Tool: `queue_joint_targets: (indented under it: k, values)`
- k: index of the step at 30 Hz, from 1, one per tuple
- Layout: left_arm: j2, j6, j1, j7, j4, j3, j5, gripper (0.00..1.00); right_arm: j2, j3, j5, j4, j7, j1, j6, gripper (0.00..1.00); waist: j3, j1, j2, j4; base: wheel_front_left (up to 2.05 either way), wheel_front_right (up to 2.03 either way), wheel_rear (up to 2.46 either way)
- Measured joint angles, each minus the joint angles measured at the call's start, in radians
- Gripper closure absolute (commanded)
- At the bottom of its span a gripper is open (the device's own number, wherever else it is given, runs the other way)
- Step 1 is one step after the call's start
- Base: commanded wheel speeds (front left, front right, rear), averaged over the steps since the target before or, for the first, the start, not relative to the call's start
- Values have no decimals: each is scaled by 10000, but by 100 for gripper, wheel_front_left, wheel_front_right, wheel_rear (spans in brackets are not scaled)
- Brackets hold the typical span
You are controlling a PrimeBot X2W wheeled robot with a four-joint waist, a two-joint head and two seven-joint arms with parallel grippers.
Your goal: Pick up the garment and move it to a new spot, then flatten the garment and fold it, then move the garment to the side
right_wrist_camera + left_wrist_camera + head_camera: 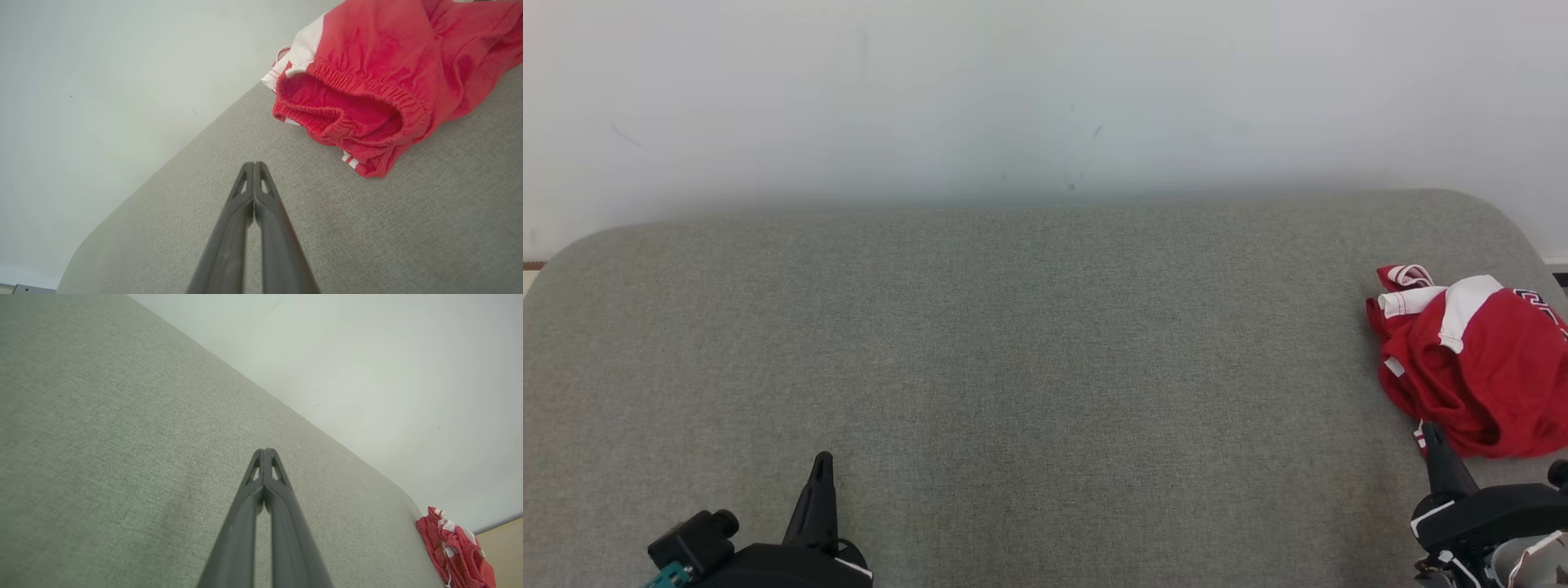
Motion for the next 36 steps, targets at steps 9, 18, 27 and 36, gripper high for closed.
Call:
queue_joint_targets:
  k: [9,18,27,36]
  values:
    - [-176,-353,-439,-42,537,-50,-1248,100,-140,-535,1210,721,435,-542,0,100,24,0,0,23,0,0,0]
    - [-339,-671,-849,-88,1041,-104,-2406,100,-270,-1022,2313,1361,830,-1023,0,100,47,0,0,45,0,0,0]
    - [-489,-968,-1242,-100,1484,-163,-3480,100,-397,-1480,3292,1964,1204,-1479,0,100,70,0,0,68,0,0,0]
    - [-625,-1229,-1598,-148,1914,-213,-4405,100,-506,-1896,4234,2520,1540,-1899,0,100,94,0,0,90,0,0,0]
